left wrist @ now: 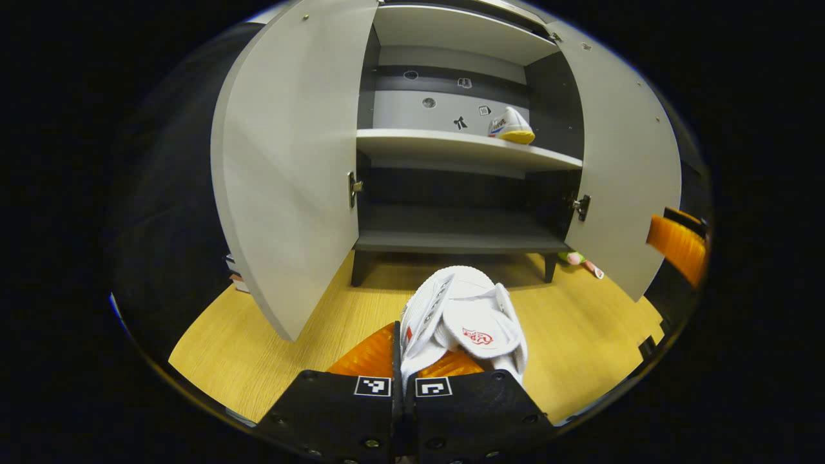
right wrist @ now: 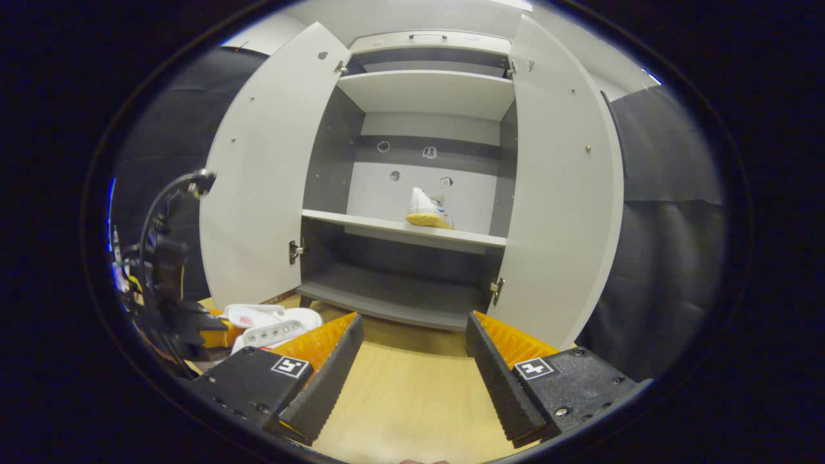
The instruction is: Grab one shoe with the right hand and put it into the shoe cabinet, grab the other shoe with the left hand and put it into the shoe cabinet; then close the right door with the right hand and the left door with the left hand.
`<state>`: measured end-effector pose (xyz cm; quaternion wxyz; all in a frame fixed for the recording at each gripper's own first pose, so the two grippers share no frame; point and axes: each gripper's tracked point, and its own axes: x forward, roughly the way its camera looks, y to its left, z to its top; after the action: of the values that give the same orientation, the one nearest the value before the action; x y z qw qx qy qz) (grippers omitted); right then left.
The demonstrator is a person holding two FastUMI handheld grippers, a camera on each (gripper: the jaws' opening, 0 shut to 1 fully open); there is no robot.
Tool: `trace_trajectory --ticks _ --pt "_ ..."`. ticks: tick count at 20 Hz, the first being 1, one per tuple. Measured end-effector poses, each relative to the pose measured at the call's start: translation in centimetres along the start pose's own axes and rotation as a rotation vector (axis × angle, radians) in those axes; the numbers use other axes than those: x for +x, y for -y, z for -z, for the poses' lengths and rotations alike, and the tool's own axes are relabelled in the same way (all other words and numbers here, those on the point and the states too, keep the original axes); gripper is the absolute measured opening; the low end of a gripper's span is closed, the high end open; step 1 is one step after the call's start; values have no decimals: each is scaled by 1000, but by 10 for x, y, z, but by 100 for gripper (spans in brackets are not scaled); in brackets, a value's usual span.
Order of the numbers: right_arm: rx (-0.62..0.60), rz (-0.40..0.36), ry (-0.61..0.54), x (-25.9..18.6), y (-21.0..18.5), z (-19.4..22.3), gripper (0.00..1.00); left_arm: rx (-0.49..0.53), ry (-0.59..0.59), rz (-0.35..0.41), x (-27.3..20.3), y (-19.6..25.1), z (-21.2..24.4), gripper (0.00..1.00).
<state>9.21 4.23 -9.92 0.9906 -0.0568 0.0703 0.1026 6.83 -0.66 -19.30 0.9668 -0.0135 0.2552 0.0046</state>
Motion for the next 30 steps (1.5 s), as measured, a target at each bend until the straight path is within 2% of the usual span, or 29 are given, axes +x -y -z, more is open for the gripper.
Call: trace_trajectory --ticks 2,3,4,7,8,9,12,15,20,23,26,30 --pt "5 -13 22 -4 -1 -6 100 -17 49 20 2 9 -39 0" --pt "6 -21 33 -4 -2 -10 100 -17 81 32 6 17 -63 11" --pt "9 -29 39 -5 -3 -13 100 -11 120 33 4 28 -88 0" --pt "29 -52 49 -8 -6 -19 100 2 208 25 19 39 -155 0" --pt "24 -51 56 -9 -5 -21 100 -11 219 28 25 45 -163 0" --pt "13 -46 68 -8 -3 -24 100 -19 226 29 30 49 -194 0" --pt "-1 -47 88 -6 -2 -31 100 -50 214 -1 69 48 -249 0" --pt "21 -52 96 -4 -2 -34 100 -23 192 -56 113 40 -283 0" --pt "28 -38 82 -4 5 -30 100 -56 55 -109 192 31 -305 0" --pt "22 -27 65 -3 13 -24 100 -59 -21 -142 232 20 -298 0" --pt "16 -11 64 -2 21 -25 100 -51 -88 -181 253 11 -284 0" --pt "18 6 60 2 27 -25 100 -67 -177 -171 268 9 -268 0"
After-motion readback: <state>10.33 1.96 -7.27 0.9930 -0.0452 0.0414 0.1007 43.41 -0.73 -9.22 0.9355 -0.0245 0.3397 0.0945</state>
